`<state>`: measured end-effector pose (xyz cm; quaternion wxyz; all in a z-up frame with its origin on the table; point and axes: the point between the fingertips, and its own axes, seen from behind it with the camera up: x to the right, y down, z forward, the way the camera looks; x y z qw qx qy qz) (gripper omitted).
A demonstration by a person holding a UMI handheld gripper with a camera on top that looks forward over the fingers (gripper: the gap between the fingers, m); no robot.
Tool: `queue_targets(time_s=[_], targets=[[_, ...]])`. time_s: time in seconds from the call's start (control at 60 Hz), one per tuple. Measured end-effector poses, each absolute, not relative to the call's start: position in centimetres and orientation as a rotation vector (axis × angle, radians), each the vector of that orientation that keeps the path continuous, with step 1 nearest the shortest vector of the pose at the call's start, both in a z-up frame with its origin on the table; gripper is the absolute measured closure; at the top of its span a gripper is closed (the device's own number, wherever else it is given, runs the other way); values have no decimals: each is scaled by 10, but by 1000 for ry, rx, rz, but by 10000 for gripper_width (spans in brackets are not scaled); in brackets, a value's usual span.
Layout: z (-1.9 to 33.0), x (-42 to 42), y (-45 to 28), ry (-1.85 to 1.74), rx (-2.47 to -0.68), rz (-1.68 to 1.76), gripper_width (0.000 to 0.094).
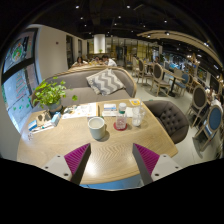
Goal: Pour water
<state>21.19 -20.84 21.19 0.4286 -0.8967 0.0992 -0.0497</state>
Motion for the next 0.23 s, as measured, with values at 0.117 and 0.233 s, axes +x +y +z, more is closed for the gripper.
queue_targets(time_s=[0.117,0.233], targets=[[213,211,-217,246,-2248,-135,80],[214,207,-220,225,-2247,-143,79]])
